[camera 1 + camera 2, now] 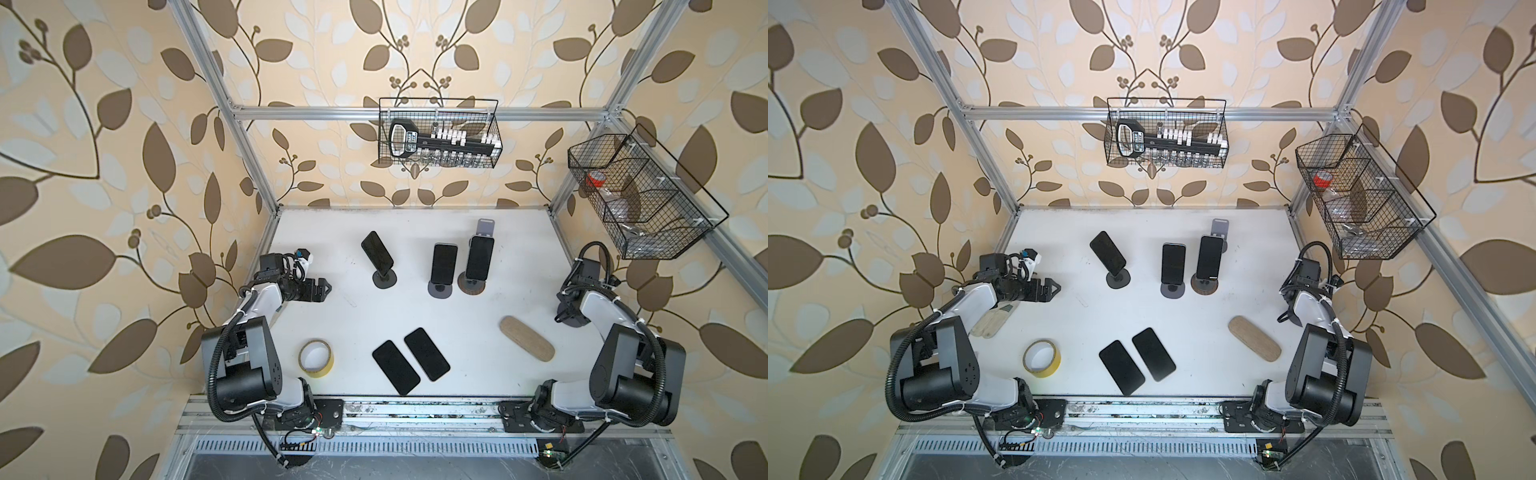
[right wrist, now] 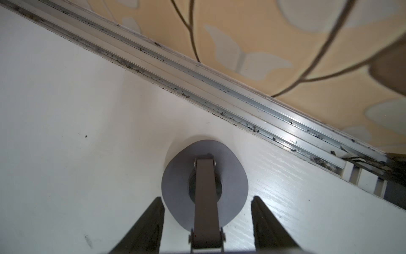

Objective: Remove the phone from the phone stand
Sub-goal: Place the phone stand at the middle-right of the table.

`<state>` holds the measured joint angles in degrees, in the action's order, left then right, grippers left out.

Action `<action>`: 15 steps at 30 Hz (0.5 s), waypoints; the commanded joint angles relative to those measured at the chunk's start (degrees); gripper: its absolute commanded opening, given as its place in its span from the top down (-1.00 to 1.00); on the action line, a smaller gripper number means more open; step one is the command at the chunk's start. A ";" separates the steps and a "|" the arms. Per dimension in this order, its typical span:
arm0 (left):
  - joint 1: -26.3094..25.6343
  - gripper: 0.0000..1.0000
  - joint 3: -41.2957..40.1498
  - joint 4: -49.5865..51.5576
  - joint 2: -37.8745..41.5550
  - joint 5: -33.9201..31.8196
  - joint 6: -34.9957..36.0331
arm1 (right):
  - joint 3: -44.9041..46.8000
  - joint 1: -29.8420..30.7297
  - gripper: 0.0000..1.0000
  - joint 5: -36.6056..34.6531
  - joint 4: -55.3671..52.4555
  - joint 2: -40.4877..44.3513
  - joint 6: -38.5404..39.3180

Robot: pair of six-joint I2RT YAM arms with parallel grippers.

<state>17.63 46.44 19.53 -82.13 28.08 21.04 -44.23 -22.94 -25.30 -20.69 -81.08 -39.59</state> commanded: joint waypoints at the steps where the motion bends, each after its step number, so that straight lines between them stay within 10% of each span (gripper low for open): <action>1: -0.04 -0.98 2.07 1.08 -0.05 1.28 1.37 | -0.36 -0.30 -0.31 -0.59 0.28 -1.91 -1.53; 15: 0.00 -0.98 1.82 0.85 0.21 1.48 1.33 | -4.70 5.29 -0.84 -5.02 -7.48 2.04 1.49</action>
<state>17.63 46.44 19.55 -82.13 28.10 21.06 -46.44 -19.38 -26.92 -24.36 -80.82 -38.72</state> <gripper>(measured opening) 0.990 0.908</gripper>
